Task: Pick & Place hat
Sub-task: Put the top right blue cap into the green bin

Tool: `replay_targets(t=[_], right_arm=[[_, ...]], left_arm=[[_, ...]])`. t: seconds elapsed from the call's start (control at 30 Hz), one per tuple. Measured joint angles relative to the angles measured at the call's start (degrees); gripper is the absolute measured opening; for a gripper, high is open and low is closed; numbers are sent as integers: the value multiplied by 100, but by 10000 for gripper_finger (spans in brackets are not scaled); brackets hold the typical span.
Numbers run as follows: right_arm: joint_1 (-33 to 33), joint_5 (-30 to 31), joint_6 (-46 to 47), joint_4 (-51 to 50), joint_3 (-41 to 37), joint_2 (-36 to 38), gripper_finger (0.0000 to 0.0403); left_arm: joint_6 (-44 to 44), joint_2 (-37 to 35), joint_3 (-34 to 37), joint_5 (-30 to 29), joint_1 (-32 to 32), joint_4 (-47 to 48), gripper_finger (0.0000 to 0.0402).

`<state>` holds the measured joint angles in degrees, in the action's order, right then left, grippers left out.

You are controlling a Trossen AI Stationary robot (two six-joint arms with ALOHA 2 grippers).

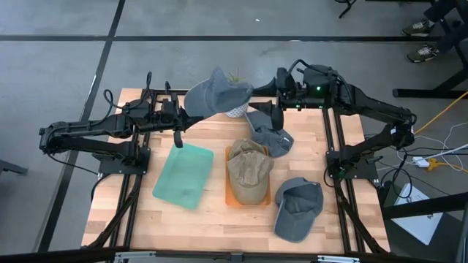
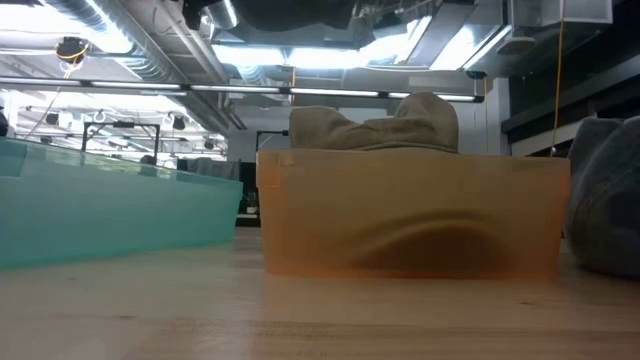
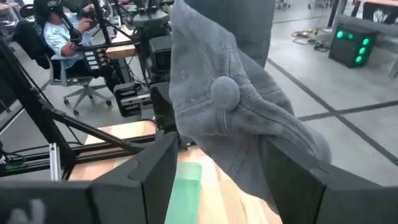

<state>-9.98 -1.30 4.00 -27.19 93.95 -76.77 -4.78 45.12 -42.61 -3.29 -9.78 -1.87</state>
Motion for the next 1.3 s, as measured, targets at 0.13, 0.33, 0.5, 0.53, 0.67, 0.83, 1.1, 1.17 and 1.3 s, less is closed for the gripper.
replay_targets(t=[0.13, 0.33, 0.5, 0.53, 0.67, 0.83, 1.1, 1.17, 1.3], right_arm=[[-4, 14, -186, 137, 0, -36, 223], [0, 488, -351, 325, -2, -118, 223], [-7, 1098, -447, 348, -2, -149, 223], [-7, 1097, -451, 365, -2, -149, 223], [0, 1247, -474, 471, -2, -166, 223], [-9, 922, -583, 685, -2, -236, 223], [-113, -135, -380, 704, -2, -454, 195], [-158, -227, -334, 655, -2, -457, 174], [-201, -426, -277, 657, -2, -426, 111]], left_arm=[[-1, 0, -2, 1, 0, 2, 15], [-67, 2, -4, 36, 0, 9, 15], [-115, 2, -7, -109, 0, 20, 15], [-107, 2, -7, -109, 0, 20, 15], [-98, 2, -7, -109, 0, 17, 15], [-98, 2, -7, -64, 0, 1, 15], [-103, 2, -7, 80, -2, -7, 15], [-103, 2, -7, 137, -2, -7, 15], [-98, 2, -7, 162, 0, -2, 15]])
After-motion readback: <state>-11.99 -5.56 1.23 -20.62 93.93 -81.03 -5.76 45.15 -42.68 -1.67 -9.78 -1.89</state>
